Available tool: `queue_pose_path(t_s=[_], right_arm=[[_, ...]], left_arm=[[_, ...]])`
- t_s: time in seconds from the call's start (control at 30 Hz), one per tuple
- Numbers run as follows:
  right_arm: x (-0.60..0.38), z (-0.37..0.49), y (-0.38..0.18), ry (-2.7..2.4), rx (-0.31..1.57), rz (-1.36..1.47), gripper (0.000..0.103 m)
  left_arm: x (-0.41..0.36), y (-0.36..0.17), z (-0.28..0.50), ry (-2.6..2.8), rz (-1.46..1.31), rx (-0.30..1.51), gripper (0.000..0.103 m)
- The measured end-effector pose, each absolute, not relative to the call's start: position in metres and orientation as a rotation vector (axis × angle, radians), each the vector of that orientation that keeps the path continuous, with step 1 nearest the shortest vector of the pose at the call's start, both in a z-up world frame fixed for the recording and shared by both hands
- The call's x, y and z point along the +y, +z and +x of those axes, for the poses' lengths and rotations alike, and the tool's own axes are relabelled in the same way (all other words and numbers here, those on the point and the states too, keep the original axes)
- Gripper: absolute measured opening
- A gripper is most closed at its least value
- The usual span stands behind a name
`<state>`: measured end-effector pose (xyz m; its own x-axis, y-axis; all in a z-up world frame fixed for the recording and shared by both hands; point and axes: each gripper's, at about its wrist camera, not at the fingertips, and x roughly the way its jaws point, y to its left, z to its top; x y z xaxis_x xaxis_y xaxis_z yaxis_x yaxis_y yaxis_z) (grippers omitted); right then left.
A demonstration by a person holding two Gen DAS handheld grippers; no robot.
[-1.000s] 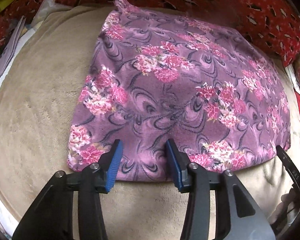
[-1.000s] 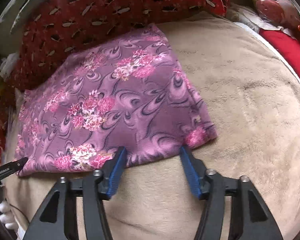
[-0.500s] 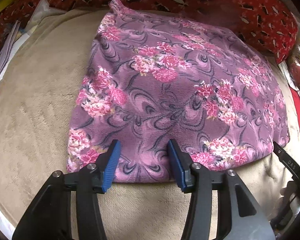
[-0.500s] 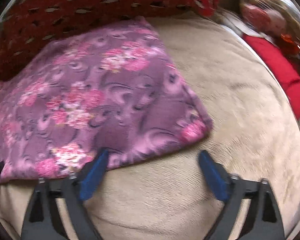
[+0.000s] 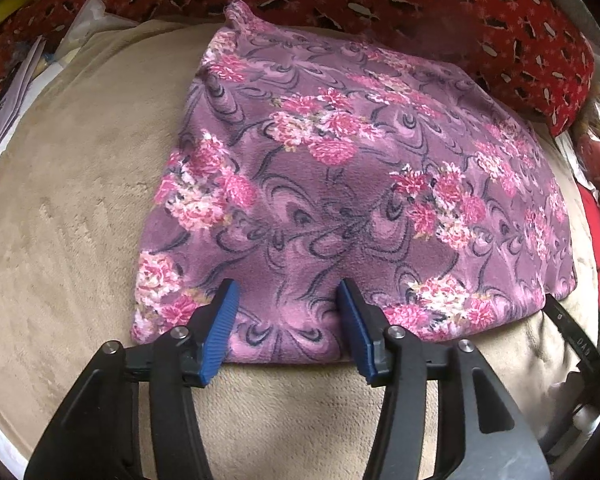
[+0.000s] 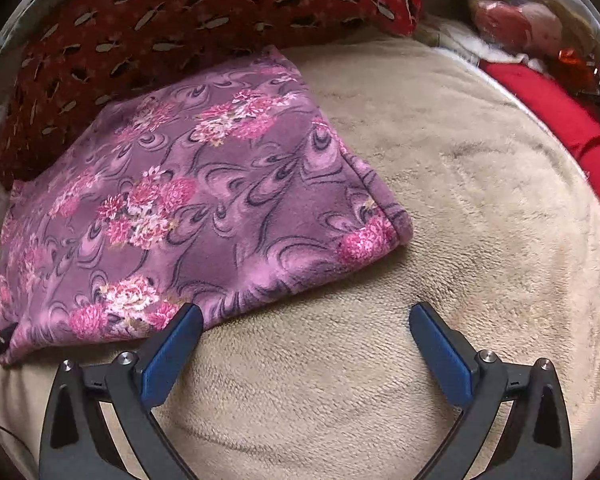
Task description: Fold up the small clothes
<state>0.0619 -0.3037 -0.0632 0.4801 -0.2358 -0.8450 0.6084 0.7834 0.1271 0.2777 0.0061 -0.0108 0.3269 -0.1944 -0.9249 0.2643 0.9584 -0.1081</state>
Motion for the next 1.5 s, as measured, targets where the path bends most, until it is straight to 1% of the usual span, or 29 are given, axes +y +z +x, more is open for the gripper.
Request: queue_pose_path(t_s=[0.07,0.13,0.17,0.2,0.23,0.33,0.4,0.47,0.5,0.53,0.6,0.67,0.7,0.73,0.83,0.87,0.97,1.0,1.03,1.07,1.1,1.13,1.17,1.27,1.33,1.4,1.43,1.47,1.5], right_arm=[[-0.312,0.064,-0.06,-0.531,0.941,0.467,0.103],[-0.309,0.064,-0.055,-0.535,0.95,0.429,0.103],[-0.31,0.066,-0.05,-0.536,0.945,0.398,0.1],[-0.316,0.069,-0.043,-0.529,0.916,0.378,0.094],[-0.319,0.072,-0.035,-0.519,0.886,0.373,0.093],[-0.341,0.085,-0.005,-0.523,0.776,0.412,0.093],[-0.362,0.107,0.009,-0.482,0.746,0.486,0.094],[-0.377,0.133,0.012,-0.447,0.77,0.516,0.094],[-0.386,0.149,0.011,-0.419,0.791,0.538,0.094],[-0.391,0.159,0.008,-0.402,0.806,0.558,0.094],[-0.41,0.178,-0.001,-0.4,0.821,0.605,0.092],[-0.421,0.191,-0.013,-0.411,0.844,0.642,0.092],[-0.428,0.197,-0.021,-0.406,0.864,0.67,0.09],[-0.432,0.201,-0.028,-0.388,0.869,0.702,0.086],[-0.44,0.209,-0.03,-0.306,0.844,0.746,0.047],[-0.441,0.21,-0.026,-0.261,0.819,0.751,0.018],[-0.447,0.196,-0.015,-0.225,0.698,0.744,0.008],[-0.45,0.197,-0.021,-0.269,0.733,0.712,0.007],[-0.454,0.201,-0.03,-0.309,0.792,0.694,0.007],[-0.458,0.204,-0.046,-0.326,0.882,0.704,0.007],[-0.46,0.199,-0.045,-0.317,0.852,0.718,0.005],[-0.46,0.192,-0.038,-0.327,0.826,0.718,0.007],[-0.455,0.185,-0.025,-0.363,0.805,0.688,0.015],[-0.434,0.167,0.002,-0.29,0.716,0.629,0.016],[-0.411,0.157,0.01,-0.226,0.69,0.594,0.022],[-0.383,0.154,0.001,-0.203,0.708,0.506,0.043],[-0.372,0.161,-0.01,-0.207,0.756,0.457,0.047],[-0.363,0.169,-0.024,-0.219,0.832,0.412,0.049],[-0.349,0.169,-0.03,-0.257,0.845,0.303,0.049]], left_arm=[[0.006,-0.01,0.277,-0.295,0.062,1.198,0.051],[0.008,-0.008,0.275,-0.286,0.055,1.2,0.051],[0.008,-0.006,0.274,-0.286,0.053,1.202,0.051],[0.01,-0.003,0.273,-0.291,0.048,1.2,0.051],[0.011,0.0,0.27,-0.292,0.039,1.195,0.051],[0.015,0.032,0.27,-0.312,-0.005,1.119,0.051],[0.011,0.058,0.28,-0.294,0.01,1.05,0.051],[0.004,0.079,0.299,-0.296,0.028,1.023,0.055],[0.003,0.083,0.308,-0.302,0.023,1.026,0.062],[0.003,0.087,0.32,-0.304,0.009,1.032,0.066],[0.002,0.085,0.348,-0.291,-0.02,1.053,0.067],[-0.001,0.071,0.379,-0.263,-0.033,1.106,0.066],[-0.003,0.065,0.388,-0.241,-0.032,1.126,0.066],[-0.006,0.058,0.396,-0.225,-0.025,1.144,0.066],[-0.015,0.037,0.415,-0.189,-0.005,1.178,0.066],[-0.016,0.032,0.419,-0.182,-0.007,1.18,0.066],[-0.013,0.0,0.433,-0.121,-0.041,1.233,0.066],[-0.01,-0.015,0.438,-0.104,-0.059,1.273,0.07],[-0.009,-0.019,0.439,-0.099,-0.064,1.265,0.072],[-0.011,-0.016,0.437,-0.094,-0.048,1.242,0.072],[-0.013,-0.014,0.435,-0.092,-0.035,1.241,0.072],[-0.014,-0.008,0.432,-0.1,-0.02,1.241,0.071],[-0.013,-0.004,0.428,-0.115,-0.018,1.239,0.071],[-0.002,0.017,0.4,-0.189,-0.084,1.22,0.071],[0.007,0.023,0.373,-0.22,-0.129,1.215,0.071],[0.009,0.014,0.357,-0.227,-0.158,1.239,0.071],[0.008,0.007,0.356,-0.208,-0.14,1.263,0.071],[0.006,-0.002,0.354,-0.185,-0.111,1.286,0.071],[0.006,-0.004,0.351,-0.174,-0.092,1.28,0.071]])
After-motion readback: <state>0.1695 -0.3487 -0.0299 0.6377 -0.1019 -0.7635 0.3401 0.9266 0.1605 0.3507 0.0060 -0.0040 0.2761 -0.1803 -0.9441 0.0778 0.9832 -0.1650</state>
